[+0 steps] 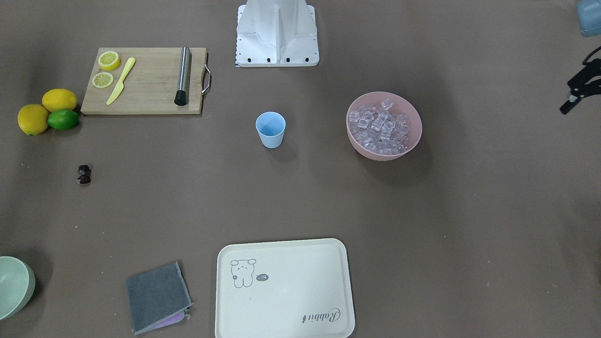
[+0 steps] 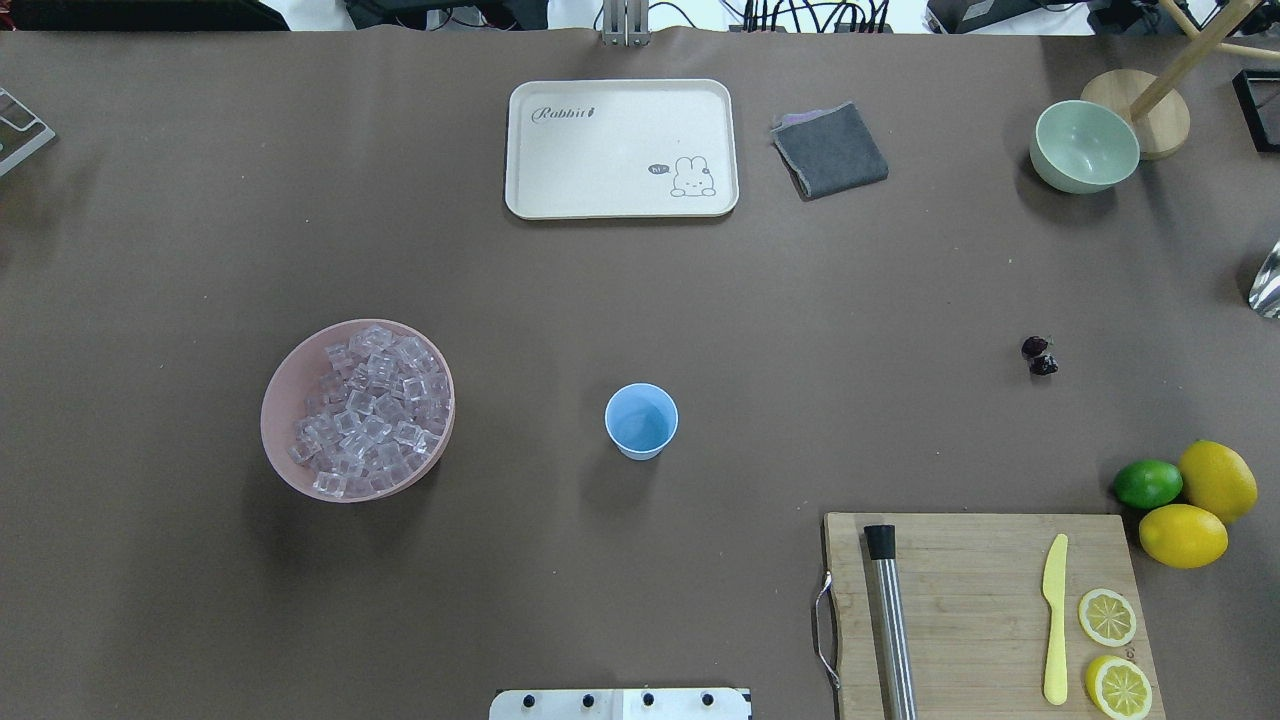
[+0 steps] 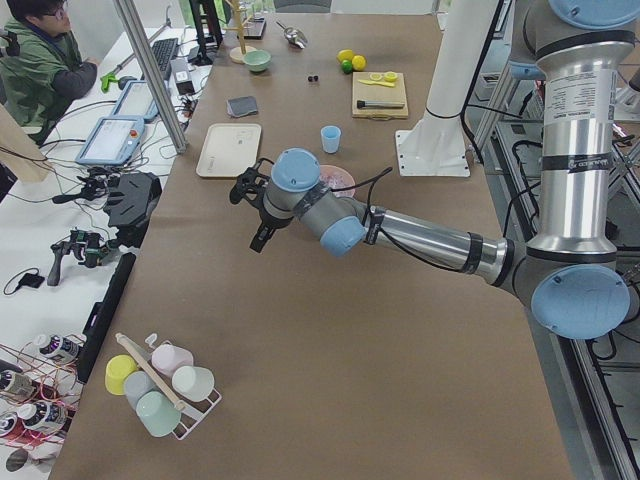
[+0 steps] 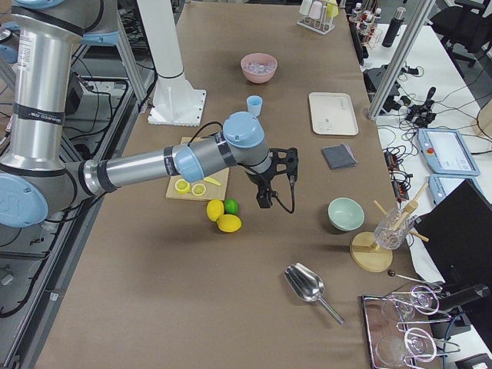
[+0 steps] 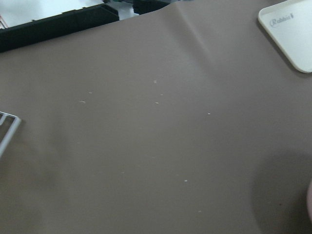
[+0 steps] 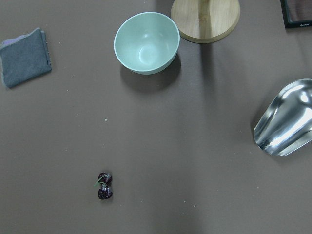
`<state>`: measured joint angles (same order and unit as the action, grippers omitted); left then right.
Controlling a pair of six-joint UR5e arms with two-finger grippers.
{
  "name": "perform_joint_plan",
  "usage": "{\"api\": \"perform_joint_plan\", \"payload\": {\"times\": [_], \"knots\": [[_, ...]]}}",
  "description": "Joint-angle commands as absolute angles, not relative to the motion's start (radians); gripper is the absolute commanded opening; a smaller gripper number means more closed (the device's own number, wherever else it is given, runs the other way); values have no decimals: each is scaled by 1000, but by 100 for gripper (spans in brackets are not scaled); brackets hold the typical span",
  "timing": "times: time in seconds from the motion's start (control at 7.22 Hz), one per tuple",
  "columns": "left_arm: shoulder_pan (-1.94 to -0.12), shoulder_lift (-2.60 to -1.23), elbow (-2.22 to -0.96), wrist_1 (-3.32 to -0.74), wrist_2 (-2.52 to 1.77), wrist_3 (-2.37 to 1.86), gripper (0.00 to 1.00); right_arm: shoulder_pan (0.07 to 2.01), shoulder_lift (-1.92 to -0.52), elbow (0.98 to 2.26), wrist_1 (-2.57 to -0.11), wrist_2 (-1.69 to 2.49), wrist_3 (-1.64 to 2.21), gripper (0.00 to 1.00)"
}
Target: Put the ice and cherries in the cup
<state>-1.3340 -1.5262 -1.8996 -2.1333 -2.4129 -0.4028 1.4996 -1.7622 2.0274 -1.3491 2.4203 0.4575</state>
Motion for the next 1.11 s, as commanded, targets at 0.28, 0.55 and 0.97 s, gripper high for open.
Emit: {"api": "perform_joint_plan", "payload": {"times": [0.28,0.55,0.97], "knots": [[-941,-1601,-2031,-2149,-2242,-715,97,1332,-1694,2043,-1347,2278,645,100],[-722,-1603,-2054,-2143,-1981,-756,97,1279,-1678,2042,-1306,2246,702,100],[-522,-1594,-2053,-2138,-1823,-755,89,1275,-1680,2042,-1305,2244,703,100]]}}
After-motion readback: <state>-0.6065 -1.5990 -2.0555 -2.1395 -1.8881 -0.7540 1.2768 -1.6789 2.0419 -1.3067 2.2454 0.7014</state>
